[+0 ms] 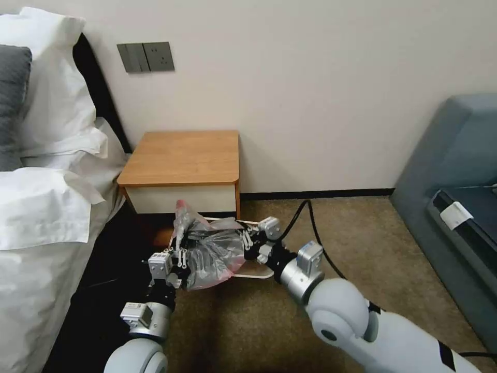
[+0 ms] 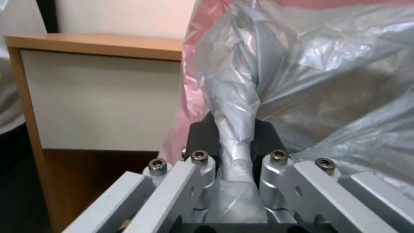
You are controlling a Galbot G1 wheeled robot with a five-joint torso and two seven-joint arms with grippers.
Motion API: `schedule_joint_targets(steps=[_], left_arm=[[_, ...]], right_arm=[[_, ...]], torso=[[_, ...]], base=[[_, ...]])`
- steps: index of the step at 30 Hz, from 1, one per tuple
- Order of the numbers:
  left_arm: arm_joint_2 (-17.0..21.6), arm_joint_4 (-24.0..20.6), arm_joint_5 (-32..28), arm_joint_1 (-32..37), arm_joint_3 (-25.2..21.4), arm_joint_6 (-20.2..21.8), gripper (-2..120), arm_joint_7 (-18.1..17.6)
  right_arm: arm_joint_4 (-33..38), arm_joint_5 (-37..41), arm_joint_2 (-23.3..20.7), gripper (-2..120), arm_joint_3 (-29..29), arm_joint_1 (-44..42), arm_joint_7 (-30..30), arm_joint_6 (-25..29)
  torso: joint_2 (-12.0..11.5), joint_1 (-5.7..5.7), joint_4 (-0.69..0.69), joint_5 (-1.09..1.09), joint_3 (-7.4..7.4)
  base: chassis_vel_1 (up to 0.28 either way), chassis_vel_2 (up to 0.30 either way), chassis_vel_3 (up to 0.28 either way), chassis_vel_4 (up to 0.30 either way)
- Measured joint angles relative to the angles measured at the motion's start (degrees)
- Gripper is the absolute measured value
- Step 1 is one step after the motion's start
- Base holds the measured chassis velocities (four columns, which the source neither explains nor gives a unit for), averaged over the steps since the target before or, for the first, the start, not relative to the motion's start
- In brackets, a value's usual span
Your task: Pick up the garbage bag from the table and place it over the trash can.
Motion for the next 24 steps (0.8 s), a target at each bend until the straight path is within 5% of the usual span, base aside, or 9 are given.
schedule_joint_targets(steps=[24], left_arm=[[-0.01,-0.25,-3.34,-0.01,-0.23,-0.39,9,1.36]], right_arm=[[-5.23,13.24,-1.44,0,2.41,9.83,3.98,-7.35]], torso=[[0.00,0.00,0.00,0.00,0.00]], base=[[0.000,0.000,0.000,0.000]])
